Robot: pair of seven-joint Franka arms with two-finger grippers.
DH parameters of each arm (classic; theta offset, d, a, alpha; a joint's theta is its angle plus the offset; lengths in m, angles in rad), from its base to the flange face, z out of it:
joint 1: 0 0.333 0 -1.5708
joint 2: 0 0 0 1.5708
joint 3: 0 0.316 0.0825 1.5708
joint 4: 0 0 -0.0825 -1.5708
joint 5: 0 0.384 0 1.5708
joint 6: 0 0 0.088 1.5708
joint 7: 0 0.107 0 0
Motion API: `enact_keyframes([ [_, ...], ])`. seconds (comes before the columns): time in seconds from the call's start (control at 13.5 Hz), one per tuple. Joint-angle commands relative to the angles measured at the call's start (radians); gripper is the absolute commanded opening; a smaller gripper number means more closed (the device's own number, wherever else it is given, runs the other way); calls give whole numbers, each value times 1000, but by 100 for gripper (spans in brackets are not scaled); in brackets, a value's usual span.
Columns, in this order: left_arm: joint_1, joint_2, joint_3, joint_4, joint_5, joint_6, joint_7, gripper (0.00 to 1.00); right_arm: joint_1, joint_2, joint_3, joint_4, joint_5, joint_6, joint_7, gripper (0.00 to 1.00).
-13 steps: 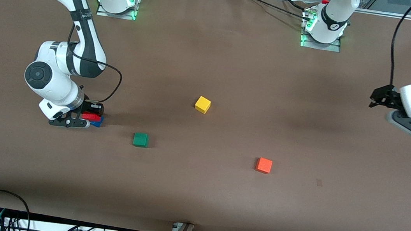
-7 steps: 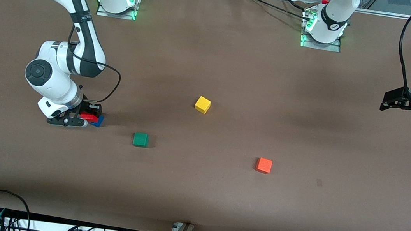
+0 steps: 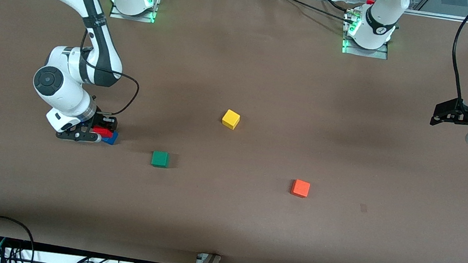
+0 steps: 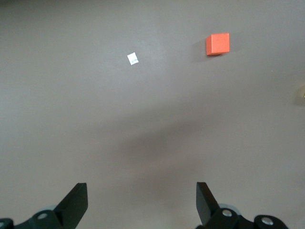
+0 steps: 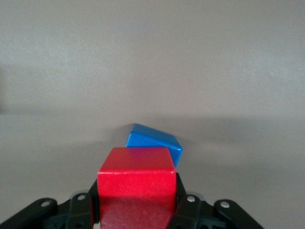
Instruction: Pass red block to right arm, stack on blue
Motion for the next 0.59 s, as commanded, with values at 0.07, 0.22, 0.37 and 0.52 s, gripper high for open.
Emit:
enact_keyframes([
  [0.07,-165,-96,192,-104,-35,4,-14,100,1,-15,-6,-30,-15,26,-7,34],
  [0.22,-224,-146,302,-182,-108,49,-14,100,-4,-15,-6,-27,-14,26,-6,100],
  [0.37,-232,-218,315,-287,-119,101,-20,100,-4,-18,-6,-21,-12,22,2,100],
  [0.52,-273,-269,338,-356,-118,113,-133,100,-4,-34,-6,0,-12,-7,-6,100],
])
